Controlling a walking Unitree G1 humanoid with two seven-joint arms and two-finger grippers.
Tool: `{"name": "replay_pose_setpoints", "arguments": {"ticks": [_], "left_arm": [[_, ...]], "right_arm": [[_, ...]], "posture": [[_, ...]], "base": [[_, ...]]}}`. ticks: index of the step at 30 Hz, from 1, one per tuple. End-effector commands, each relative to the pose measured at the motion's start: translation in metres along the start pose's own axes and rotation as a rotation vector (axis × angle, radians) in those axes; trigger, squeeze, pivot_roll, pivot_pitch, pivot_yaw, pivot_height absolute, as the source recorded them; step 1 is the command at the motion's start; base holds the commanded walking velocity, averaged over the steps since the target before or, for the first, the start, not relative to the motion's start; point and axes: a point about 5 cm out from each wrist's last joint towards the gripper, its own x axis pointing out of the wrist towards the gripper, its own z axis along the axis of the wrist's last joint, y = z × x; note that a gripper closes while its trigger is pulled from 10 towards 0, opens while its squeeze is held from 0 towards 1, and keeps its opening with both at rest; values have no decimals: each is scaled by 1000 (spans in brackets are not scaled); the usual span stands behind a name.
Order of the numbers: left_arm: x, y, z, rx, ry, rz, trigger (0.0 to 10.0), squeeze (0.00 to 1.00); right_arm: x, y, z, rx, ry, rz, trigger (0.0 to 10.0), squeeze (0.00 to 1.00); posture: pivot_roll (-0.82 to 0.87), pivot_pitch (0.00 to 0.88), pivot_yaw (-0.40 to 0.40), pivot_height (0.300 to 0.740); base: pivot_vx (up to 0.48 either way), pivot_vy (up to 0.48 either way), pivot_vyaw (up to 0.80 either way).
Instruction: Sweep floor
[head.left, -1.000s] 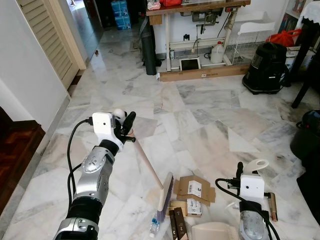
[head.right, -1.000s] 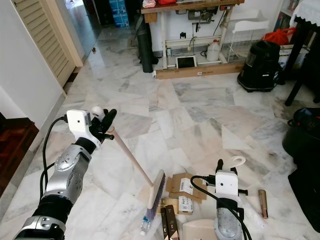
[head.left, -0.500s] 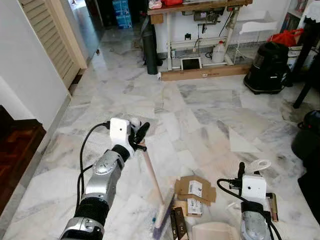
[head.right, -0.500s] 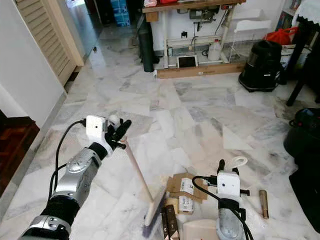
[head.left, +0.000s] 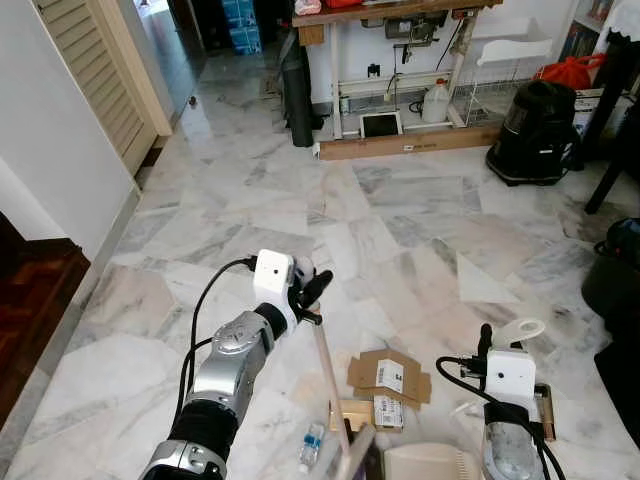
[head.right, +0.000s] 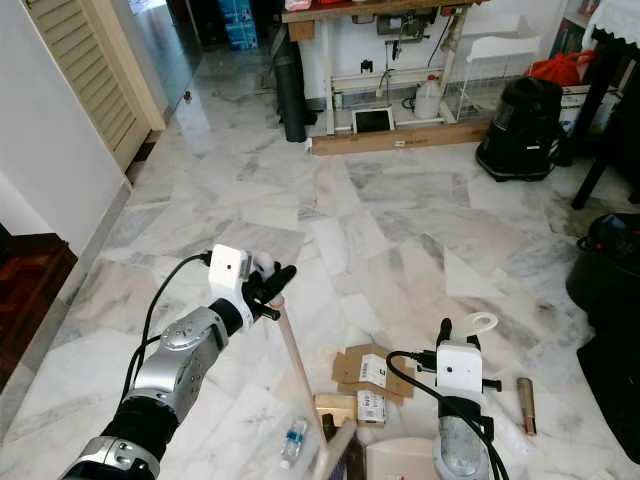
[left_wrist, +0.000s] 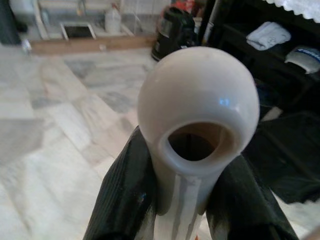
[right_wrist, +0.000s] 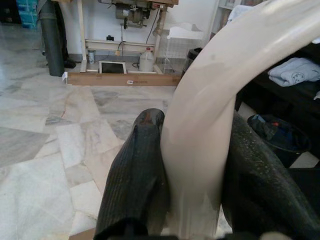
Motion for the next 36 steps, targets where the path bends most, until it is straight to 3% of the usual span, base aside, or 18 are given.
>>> {"name": "replay_pose_setpoints", "arguments": {"ticks": [1, 3, 5, 7, 11, 18, 23, 27, 36], "left_arm": [[-1, -2, 2, -105, -18, -17, 10000, 0], [0, -4, 6, -190, -47, -9, 10000, 0], [1, -2, 12, -200, -87, 19, 10000, 0], [0, 2, 18, -180, -113, 46, 10000, 0], [-9, 17, 39, -63, -180, 103, 10000, 0], [-27, 34, 57, 39, -209, 154, 10000, 0], [-37, 43, 55, 68, -193, 171, 10000, 0], [-48, 50, 45, 149, -131, 184, 10000, 0], [-72, 64, 42, 175, -85, 231, 10000, 0]], "right_arm": [[1, 2, 1, -1, -2, 11, 10000, 0], [1, 3, 1, 2, -2, 12, 10000, 0], [2, 4, 1, 3, 0, 14, 10000, 0], [2, 4, 1, 3, 2, 16, 10000, 0], [3, 4, 1, 1, 6, 20, 10000, 0], [8, 4, 3, 0, 3, 28, 10000, 0], [11, 7, 4, 1, 4, 36, 10000, 0], [13, 7, 6, 2, -5, 40, 10000, 0], [15, 5, 6, -1, -3, 41, 10000, 0]], "posture": [[-18, 6, 110, 740], [-16, 2, 110, 740], [-16, 0, 109, 740], [-14, 0, 108, 740], [-11, 0, 105, 740], [0, 0, 95, 740], [5, 0, 89, 740], [0, 0, 87, 740], [10, 0, 84, 740]], "base": [[0, 0, 0], [0, 0, 0], [0, 0, 0], [0, 0, 0], [0, 0, 0], [0, 0, 0], [0, 0, 0], [0, 0, 0], [0, 0, 0]]}}
